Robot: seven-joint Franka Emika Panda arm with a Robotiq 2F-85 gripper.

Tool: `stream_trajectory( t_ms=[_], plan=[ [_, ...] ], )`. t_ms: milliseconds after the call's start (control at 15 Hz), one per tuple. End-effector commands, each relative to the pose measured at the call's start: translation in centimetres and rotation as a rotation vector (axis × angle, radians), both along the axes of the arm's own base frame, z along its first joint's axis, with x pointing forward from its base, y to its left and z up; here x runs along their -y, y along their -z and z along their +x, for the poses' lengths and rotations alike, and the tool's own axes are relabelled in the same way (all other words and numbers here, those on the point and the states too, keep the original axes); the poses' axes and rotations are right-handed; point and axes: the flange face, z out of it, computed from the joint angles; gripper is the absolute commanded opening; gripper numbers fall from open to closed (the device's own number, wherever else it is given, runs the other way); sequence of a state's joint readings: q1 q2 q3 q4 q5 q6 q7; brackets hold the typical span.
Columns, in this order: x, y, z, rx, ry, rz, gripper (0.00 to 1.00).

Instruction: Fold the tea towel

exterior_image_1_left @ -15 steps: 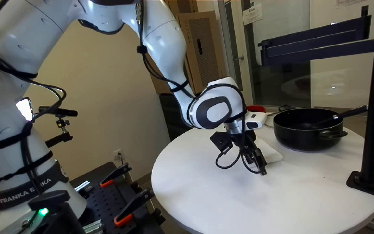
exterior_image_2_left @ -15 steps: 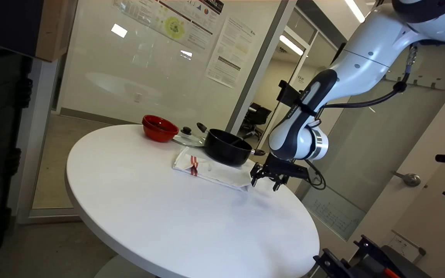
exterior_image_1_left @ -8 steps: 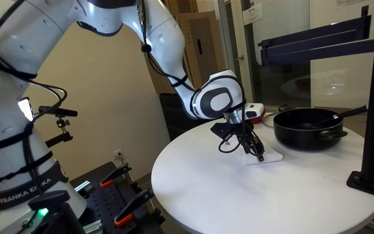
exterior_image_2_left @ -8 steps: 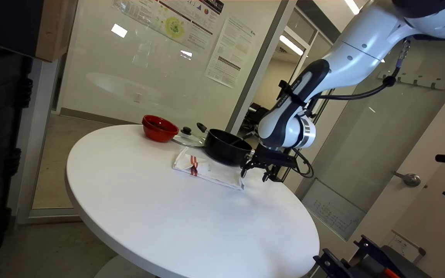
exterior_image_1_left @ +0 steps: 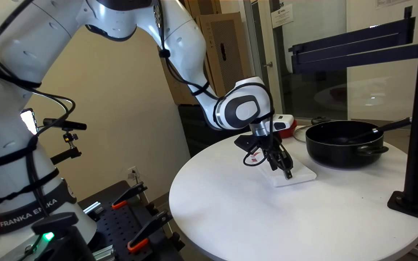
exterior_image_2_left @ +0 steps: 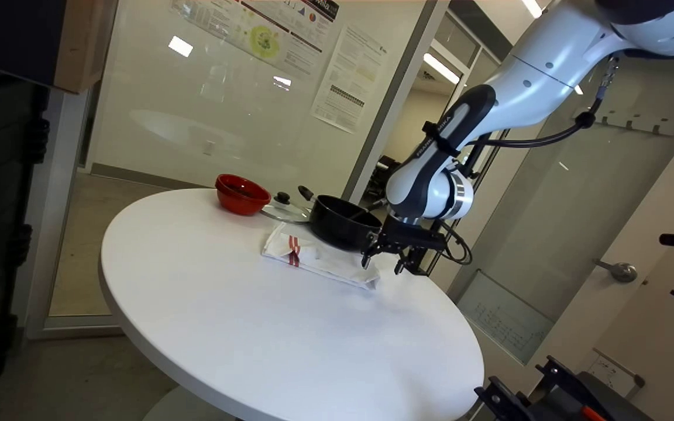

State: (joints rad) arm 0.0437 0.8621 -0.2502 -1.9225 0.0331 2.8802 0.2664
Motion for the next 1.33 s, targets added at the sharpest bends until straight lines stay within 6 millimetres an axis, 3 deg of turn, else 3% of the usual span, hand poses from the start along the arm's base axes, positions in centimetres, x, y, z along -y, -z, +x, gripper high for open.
stream_trajectory(
  t_ms=[0,67,733,1267],
  plan=[
    [1.0,0.4,0.0,-0.017,0.033,0.009,0.89],
    [1.2,0.6,-0.1,-0.012,0.037,0.011,0.74],
    [3.0,0.9,-0.7,0.014,0.072,0.01,0.0],
    [2.6,0.5,-0.8,0.02,0.069,0.026,0.0]
  ],
)
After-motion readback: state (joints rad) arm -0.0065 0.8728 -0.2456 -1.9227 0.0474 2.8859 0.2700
